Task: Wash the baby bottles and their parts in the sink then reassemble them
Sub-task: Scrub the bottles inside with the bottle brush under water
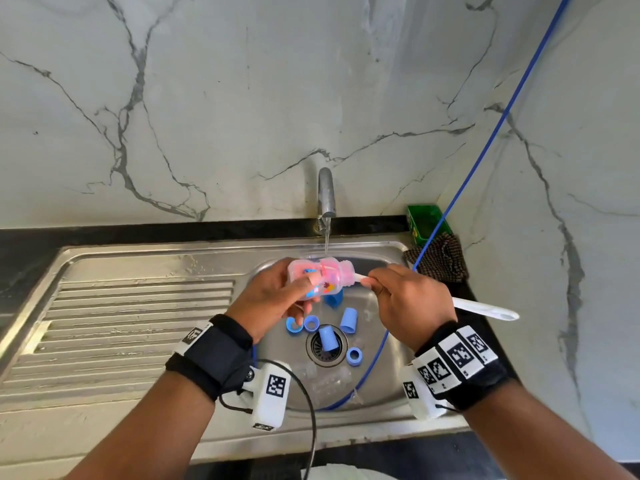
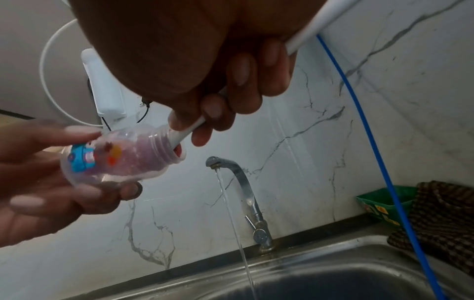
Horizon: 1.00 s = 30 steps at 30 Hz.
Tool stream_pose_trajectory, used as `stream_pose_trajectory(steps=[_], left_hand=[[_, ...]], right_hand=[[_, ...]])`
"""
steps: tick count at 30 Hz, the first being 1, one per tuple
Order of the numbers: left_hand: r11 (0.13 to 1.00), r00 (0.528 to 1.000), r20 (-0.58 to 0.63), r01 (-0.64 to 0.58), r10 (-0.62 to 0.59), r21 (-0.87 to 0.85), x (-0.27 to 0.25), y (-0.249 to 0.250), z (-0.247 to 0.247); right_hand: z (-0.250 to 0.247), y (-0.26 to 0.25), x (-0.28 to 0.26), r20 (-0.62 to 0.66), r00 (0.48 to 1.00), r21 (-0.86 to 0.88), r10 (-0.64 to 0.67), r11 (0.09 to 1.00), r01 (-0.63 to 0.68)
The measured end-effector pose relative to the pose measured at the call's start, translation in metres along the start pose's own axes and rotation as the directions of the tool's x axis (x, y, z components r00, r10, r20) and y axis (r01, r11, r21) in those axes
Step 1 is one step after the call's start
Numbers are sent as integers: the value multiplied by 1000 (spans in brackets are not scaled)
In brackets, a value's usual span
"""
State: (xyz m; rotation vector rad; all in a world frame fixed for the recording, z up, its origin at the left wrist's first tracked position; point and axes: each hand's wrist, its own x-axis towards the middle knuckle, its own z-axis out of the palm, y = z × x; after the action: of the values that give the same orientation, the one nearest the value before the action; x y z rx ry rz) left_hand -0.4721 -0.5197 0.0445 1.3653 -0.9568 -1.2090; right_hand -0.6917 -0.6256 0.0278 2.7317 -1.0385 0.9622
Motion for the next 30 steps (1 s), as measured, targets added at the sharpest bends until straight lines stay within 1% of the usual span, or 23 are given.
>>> stream_pose_trajectory(steps=[3,5,8,10,11,12,13,14,15,16,17,18,19,20,21,22,24,26,28,30], left_hand=[[973,984,63,-173,166,151,2,-3,-10],[939,965,116,-256,235,230,3,-4,-13],[916,943,138,-329,304,230,7,-4,-11],[917,937,88,-350,339,192,10,-3,-6],[931,940,41,-340,338,129,13,-4,-4],[950,950,-22,-311,312,28,15,-4,-2],[961,963,-86,-264,257,-79,17,-4,-1],[966,974,-140,-201,179,-160,20,-2,2],[973,982,-168,-120,87,-198,22,-2,3],[978,989,-148,-9,-23,-210,24,-1,5],[973,987,-87,114,-134,-200,25,0,6],[959,974,-14,219,-225,-178,23,1,9],[951,962,29,272,-271,-150,21,3,11],[954,964,30,267,-266,-133,19,4,15],[971,977,7,212,-213,-113,16,5,17],[988,991,-21,130,-132,-80,15,4,20],[999,998,-54,-40,42,24,13,1,21],[970,982,-40,-173,182,168,14,-5,17],[934,968,-1,-242,251,265,13,-9,15],[885,946,42,-315,320,343,12,-12,16]], right_hand=[[-1,-2,1,50,997,-21,55,998,-54],[-5,-3,4,81,992,-45,92,995,-88],[-10,-3,5,146,979,-46,144,989,-139],[-10,1,6,166,976,-32,138,990,-135],[-10,3,6,166,978,-27,123,992,-120],[-10,5,6,148,984,-26,96,995,-93],[-9,7,6,119,991,-27,61,998,-58],[-8,8,5,86,996,-30,24,999,-21],[-8,9,6,52,999,-33,-11,999,13],[-8,10,6,19,999,-39,-40,998,41],[-7,12,6,-10,998,-47,-60,997,59],[-6,14,6,-29,997,-56,-71,996,69],[-5,16,6,-40,997,-62,-73,996,70],[-4,19,6,-45,997,-59,-68,996,65],[-3,21,6,-41,998,-47,-57,997,56],[-2,23,7,-27,999,-34,-45,998,44],[-2,27,7,32,999,-18,-12,1000,13],[-3,30,9,93,996,-39,6,999,-3],[-7,30,13,173,985,-49,26,999,-18],[-8,27,16,265,963,-45,50,998,-39]])
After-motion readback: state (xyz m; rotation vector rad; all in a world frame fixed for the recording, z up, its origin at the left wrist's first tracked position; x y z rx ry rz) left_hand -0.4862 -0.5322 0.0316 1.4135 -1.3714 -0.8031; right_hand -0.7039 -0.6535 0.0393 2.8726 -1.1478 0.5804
